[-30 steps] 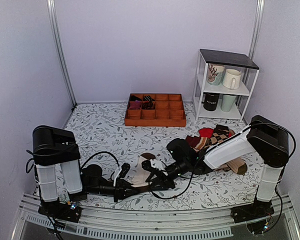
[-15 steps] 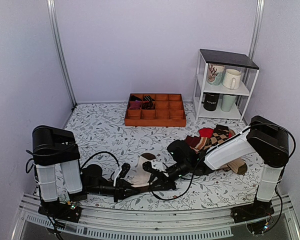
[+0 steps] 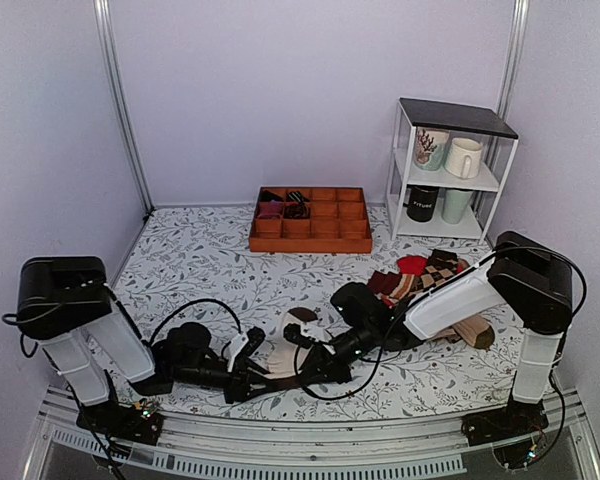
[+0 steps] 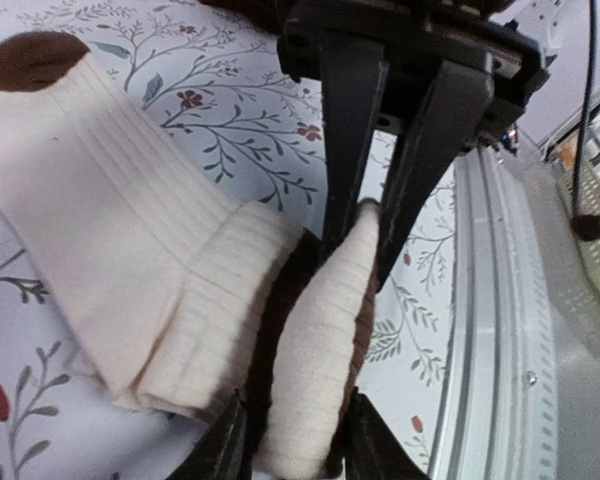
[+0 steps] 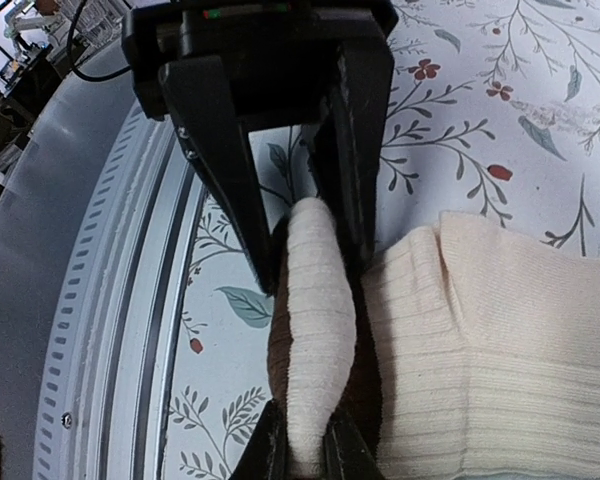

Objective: Roll the socks
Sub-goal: Roll the sock at the center of the board.

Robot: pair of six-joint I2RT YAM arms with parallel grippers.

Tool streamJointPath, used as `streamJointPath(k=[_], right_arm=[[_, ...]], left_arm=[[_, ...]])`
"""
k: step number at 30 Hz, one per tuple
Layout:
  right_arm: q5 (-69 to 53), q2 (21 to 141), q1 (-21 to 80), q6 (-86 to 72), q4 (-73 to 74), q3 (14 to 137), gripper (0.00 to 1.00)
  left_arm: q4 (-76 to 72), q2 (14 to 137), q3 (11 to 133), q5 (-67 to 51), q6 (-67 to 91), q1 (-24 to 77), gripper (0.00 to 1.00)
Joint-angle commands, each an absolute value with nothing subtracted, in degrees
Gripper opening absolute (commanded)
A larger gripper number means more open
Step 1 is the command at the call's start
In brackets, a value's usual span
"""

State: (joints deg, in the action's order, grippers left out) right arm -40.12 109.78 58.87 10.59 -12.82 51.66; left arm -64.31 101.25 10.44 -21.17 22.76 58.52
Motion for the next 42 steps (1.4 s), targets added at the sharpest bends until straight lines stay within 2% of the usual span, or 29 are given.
streamJointPath(k=[1, 9, 10, 11, 12, 13, 14, 17, 21, 25, 34, 42], right_arm=[[-42.68, 111.64, 59.03, 6.27, -11.49, 49.79, 0.11], [-44.72, 114.49, 58.17, -0.72, -12.14, 47.37, 0.11], [-44.63, 114.66, 58.06, -2.23, -12.35, 47.19, 0.11], [-44.6, 114.76, 57.97, -2.93, -12.53, 46.75, 0.11], [-44.34, 114.72, 57.86, -3.94, -12.64, 46.44, 0.11], [-44.07, 114.68, 57.84, -4.52, -12.65, 46.19, 0.11], [-44.04, 114.78, 57.67, -5.27, -12.66, 46.05, 0.11], [-44.73, 114.73, 57.46, -7.92, -12.54, 45.95, 0.12], [-47.56, 115.18, 56.89, -13.54, -12.41, 46.09, 0.12], [-48.77, 115.85, 56.8, -20.18, -12.36, 46.34, 0.12], [-50.39, 118.02, 56.31, -28.49, -11.31, 48.84, 0.12], [-50.03, 118.71, 56.22, -29.77, -11.38, 49.93, 0.12]], left_arm=[[-45.21, 92.18, 12.13, -14.27, 15.7, 59.16, 0.32], [-35.86, 74.66, 14.27, -0.5, 6.75, 62.91, 0.32], [-35.86, 72.8, 14.25, 2.64, 5.54, 63.63, 0.36], [-36.58, 71.04, 13.83, 5.42, 4.34, 64.04, 0.45], [-38.28, 69.67, 13.24, 7.03, 3.1, 64.06, 0.69], [-40.69, 68.79, 12.33, 8.8, 2.0, 64.0, 0.98], [-44.42, 68.63, 11.23, 10.38, 0.96, 63.8, 0.99], [-56.17, 70.22, 8.49, 12.88, 2.3, 62.7, 0.99], [-55.11, 73.2, 10.12, 1.05, -0.98, 62.17, 0.98], [-48.36, 75.31, 13.26, -7.13, -3.22, 63.95, 0.69], [-42.94, 75.38, 12.7, -6.89, -2.27, 67.76, 0.68], [-47.45, 85.69, 13.1, -4.31, -1.11, 69.52, 0.71]])
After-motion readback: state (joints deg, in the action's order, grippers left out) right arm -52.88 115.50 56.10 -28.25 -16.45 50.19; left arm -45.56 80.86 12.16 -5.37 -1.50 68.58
